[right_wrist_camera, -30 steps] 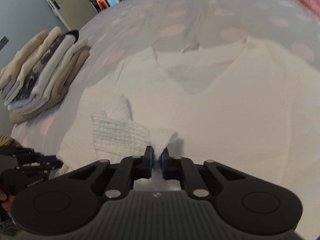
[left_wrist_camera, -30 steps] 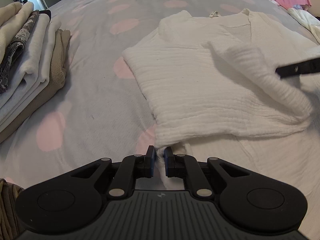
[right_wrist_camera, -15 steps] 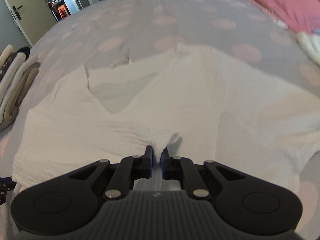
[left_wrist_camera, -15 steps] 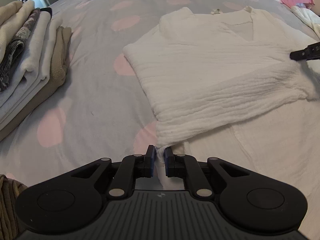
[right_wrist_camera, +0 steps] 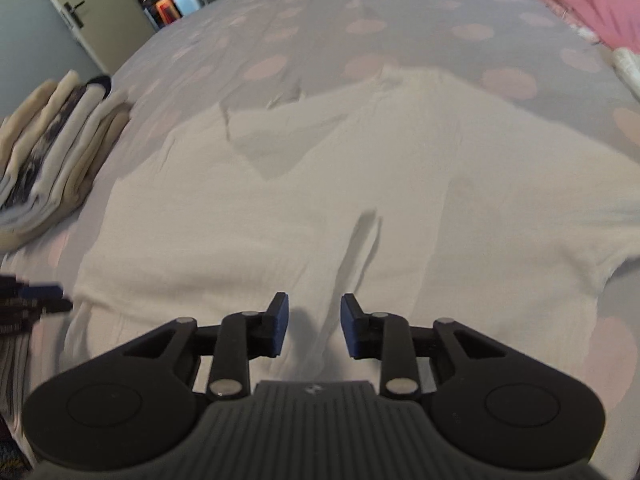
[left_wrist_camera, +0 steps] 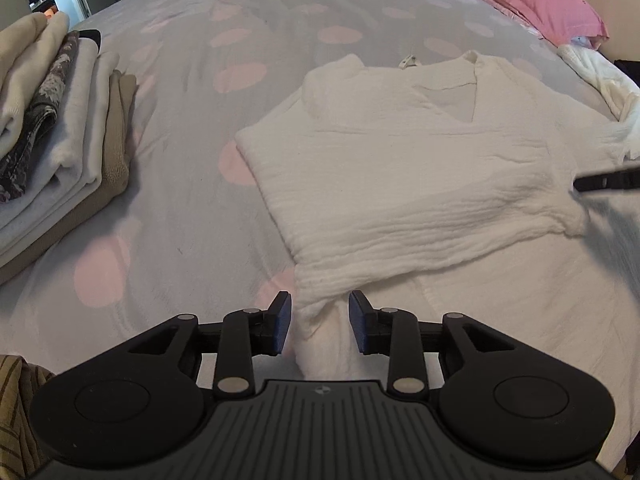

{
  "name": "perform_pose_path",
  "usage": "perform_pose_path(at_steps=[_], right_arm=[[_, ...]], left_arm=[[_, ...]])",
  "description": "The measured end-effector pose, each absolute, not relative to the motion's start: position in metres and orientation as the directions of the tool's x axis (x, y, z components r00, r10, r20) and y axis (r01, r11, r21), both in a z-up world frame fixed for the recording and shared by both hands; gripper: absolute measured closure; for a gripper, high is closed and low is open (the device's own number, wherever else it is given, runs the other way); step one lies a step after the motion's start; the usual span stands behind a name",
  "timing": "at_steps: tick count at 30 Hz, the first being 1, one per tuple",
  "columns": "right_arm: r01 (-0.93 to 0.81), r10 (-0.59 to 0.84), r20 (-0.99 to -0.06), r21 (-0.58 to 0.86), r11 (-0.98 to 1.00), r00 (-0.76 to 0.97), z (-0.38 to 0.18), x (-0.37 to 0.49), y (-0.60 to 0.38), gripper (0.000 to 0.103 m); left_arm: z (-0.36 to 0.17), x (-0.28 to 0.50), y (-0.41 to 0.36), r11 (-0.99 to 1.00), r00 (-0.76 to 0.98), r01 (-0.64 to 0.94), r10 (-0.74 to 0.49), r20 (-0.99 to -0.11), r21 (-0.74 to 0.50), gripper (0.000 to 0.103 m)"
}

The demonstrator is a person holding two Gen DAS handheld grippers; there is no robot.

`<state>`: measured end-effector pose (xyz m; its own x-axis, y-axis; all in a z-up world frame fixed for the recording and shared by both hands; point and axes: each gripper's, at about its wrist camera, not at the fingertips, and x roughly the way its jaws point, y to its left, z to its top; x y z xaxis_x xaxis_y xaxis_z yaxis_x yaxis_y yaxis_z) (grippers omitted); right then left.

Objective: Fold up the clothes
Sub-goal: 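Move the right gripper to the other sleeve near the pink pillow, then grasp the other sleeve with the right gripper, fold it across, release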

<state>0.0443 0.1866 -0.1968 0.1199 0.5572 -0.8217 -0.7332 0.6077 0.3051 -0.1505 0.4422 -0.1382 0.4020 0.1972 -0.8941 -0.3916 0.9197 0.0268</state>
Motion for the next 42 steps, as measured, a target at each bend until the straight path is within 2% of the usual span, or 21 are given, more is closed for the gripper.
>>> perform_pose_path(at_steps=[2, 3, 6, 8, 10, 13, 15, 17, 25, 30, 34, 38, 39, 41, 42], right_arm=[[-0.741, 0.540, -0.834, 0.294, 0.603, 0.109, -0.208, 0.037, 0.187, 0.074], [-0.744, 0.533, -0.839, 0.288, 0.603, 0.107, -0.212, 0.034, 0.186, 0.090], [-0.737, 0.525, -0.840, 0.267, 0.621, 0.138, -0.214, 0.037, 0.184, 0.096], [-0.721, 0.507, -0.849, 0.258, 0.643, 0.148, -0.211, 0.042, 0.180, 0.097], [-0.720, 0.503, -0.850, 0.250, 0.647, 0.158, -0.202, 0.050, 0.171, 0.091], [-0.710, 0.490, -0.849, 0.221, 0.668, 0.197, -0.187, 0.072, 0.147, 0.090], [-0.670, 0.468, -0.850, 0.203, 0.714, 0.242, -0.179, 0.098, 0.123, 0.087], [-0.624, 0.444, -0.849, 0.186, 0.759, 0.287, -0.170, 0.124, 0.097, 0.084], [-0.291, 0.324, -0.799, 0.195, 0.937, 0.507, -0.146, 0.228, -0.027, 0.073], [-0.136, 0.267, -0.780, 0.231, 0.963, 0.566, -0.149, 0.268, -0.076, 0.066], [-0.057, 0.252, -0.781, 0.268, 0.962, 0.572, -0.161, 0.286, -0.095, 0.055], [-0.009, 0.248, -0.775, 0.299, 0.954, 0.581, -0.173, 0.297, -0.104, 0.055], [-0.013, 0.256, -0.768, 0.308, 0.951, 0.587, -0.173, 0.299, -0.105, 0.056], [-0.032, 0.270, -0.752, 0.315, 0.949, 0.602, -0.172, 0.300, -0.105, 0.070], [-0.047, 0.275, -0.743, 0.313, 0.949, 0.610, -0.170, 0.299, -0.104, 0.087]], left_arm=[[-0.137, -0.149, 0.439, 0.917, 0.397, -0.397, 0.207, -0.894, 0.036, 0.073], [-0.138, -0.148, 0.438, 0.916, 0.387, -0.398, 0.215, -0.897, 0.048, 0.072], [-0.142, -0.148, 0.435, 0.912, 0.354, -0.401, 0.239, -0.904, 0.085, 0.072], [-0.142, -0.149, 0.435, 0.910, 0.349, -0.404, 0.245, -0.905, 0.091, 0.072], [-0.138, -0.150, 0.435, 0.908, 0.355, -0.409, 0.248, -0.902, 0.089, 0.072], [-0.131, -0.151, 0.436, 0.900, 0.370, -0.429, 0.257, -0.893, 0.081, 0.072], [-0.127, -0.150, 0.438, 0.892, 0.381, -0.446, 0.264, -0.886, 0.074, 0.065], [-0.125, -0.150, 0.439, 0.887, 0.388, -0.457, 0.272, -0.880, 0.072, 0.063], [-0.127, -0.148, 0.448, 0.866, 0.360, -0.488, 0.309, -0.880, 0.104, 0.063], [-0.129, -0.146, 0.453, 0.854, 0.343, -0.509, 0.320, -0.883, 0.112, 0.063], [-0.133, -0.140, 0.455, 0.852, 0.333, -0.510, 0.320, -0.887, 0.116, 0.063], [-0.139, -0.134, 0.451, 0.862, 0.319, -0.489, 0.321, -0.892, 0.136, 0.063], [-0.141, -0.133, 0.450, 0.864, 0.316, -0.483, 0.322, -0.893, 0.141, 0.063], [-0.144, -0.131, 0.448, 0.869, 0.312, -0.473, 0.319, -0.895, 0.145, 0.063], [-0.145, -0.130, 0.447, 0.871, 0.311, -0.470, 0.316, -0.896, 0.144, 0.063]])
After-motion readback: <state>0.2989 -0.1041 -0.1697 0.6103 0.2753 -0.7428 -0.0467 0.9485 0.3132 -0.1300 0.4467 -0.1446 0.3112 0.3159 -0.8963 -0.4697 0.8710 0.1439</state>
